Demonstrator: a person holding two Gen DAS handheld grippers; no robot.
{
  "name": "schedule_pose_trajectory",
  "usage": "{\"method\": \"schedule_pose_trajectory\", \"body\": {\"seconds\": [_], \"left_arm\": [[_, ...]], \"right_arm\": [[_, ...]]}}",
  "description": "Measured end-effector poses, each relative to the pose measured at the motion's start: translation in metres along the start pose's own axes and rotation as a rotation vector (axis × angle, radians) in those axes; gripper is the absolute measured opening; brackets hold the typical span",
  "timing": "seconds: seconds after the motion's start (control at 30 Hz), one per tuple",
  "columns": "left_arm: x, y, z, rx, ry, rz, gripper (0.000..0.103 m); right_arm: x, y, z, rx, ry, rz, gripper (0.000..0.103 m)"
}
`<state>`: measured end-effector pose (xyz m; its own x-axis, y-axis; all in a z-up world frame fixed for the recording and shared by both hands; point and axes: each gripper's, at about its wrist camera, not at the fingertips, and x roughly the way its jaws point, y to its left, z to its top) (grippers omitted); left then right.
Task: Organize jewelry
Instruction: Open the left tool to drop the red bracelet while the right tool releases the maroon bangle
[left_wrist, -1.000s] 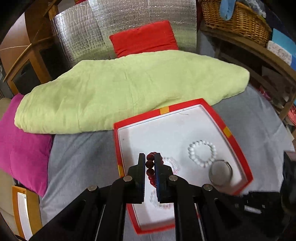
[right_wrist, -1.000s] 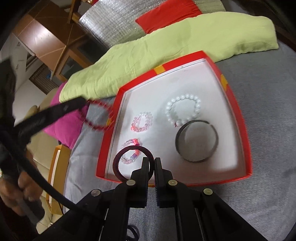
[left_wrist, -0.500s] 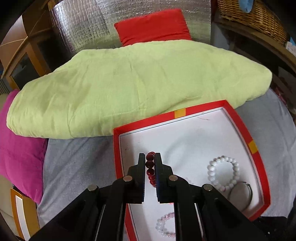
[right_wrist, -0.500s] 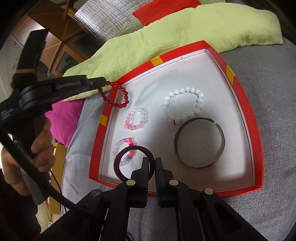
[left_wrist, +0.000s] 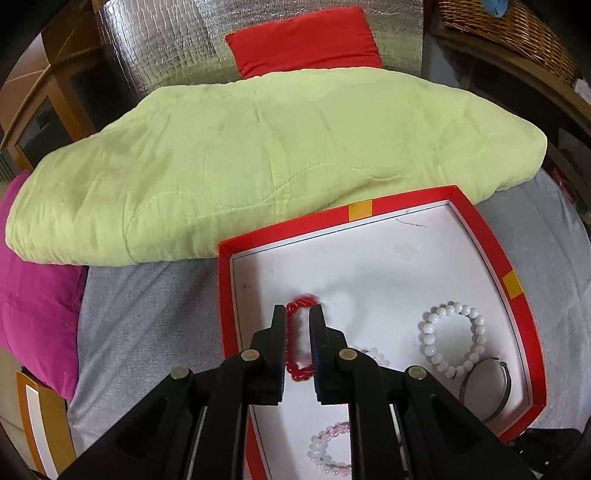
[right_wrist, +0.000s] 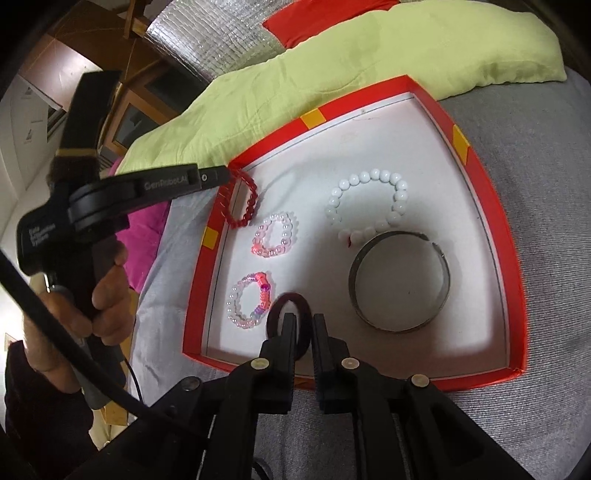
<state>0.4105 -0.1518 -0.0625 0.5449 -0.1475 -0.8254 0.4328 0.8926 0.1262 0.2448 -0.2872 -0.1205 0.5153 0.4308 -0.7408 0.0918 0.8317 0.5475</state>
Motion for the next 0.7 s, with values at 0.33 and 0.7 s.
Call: {"method": "schedule_pose_trajectory", "body": {"seconds": [0.33, 0.7], "left_arm": [[-0.021, 0.009, -0.016, -0.038, -0.036, -0.017, 0.019], [-0.082, 0.010, -0.099, -0.109, -0.116, -0.041, 0.050]], "right_arm": [[-0.018, -0.008, 0.009, 0.036, -0.067, 0.018, 0.016], [-0.038, -0.013, 0.012, 0.047, -0.107, 0.025, 0.016]]}}
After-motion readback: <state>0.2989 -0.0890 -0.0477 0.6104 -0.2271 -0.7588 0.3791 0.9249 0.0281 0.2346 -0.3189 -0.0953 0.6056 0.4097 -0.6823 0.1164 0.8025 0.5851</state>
